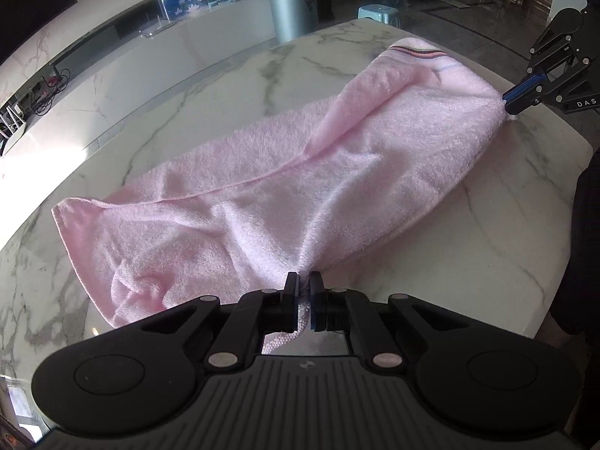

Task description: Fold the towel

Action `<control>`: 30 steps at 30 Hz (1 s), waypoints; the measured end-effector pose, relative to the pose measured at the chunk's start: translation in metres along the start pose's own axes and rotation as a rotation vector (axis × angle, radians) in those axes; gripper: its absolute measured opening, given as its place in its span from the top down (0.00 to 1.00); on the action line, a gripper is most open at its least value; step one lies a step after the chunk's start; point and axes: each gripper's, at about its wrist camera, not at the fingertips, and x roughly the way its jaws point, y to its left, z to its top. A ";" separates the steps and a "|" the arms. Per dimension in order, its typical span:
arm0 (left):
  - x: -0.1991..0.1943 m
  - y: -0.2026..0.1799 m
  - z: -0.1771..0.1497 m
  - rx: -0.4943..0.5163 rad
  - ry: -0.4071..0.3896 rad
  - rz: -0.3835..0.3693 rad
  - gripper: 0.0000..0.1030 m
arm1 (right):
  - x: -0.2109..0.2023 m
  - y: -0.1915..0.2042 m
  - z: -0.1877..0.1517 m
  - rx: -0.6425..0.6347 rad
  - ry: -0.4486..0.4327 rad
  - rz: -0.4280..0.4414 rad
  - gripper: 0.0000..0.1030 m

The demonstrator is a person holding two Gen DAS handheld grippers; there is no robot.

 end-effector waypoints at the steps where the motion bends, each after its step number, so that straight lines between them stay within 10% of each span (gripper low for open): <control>1: -0.003 -0.003 -0.003 0.008 0.006 -0.006 0.96 | -0.004 0.004 -0.002 -0.012 0.005 0.009 0.97; 9: -0.003 -0.024 -0.031 0.073 0.093 -0.057 0.95 | -0.011 0.024 -0.020 -0.076 0.061 0.065 0.96; 15: -0.004 -0.018 -0.029 0.071 0.095 -0.066 0.72 | -0.007 0.016 -0.017 -0.064 0.059 0.061 0.86; 30: 0.041 0.073 0.011 -0.121 0.129 0.056 0.71 | 0.030 -0.097 0.022 0.161 0.070 -0.148 0.82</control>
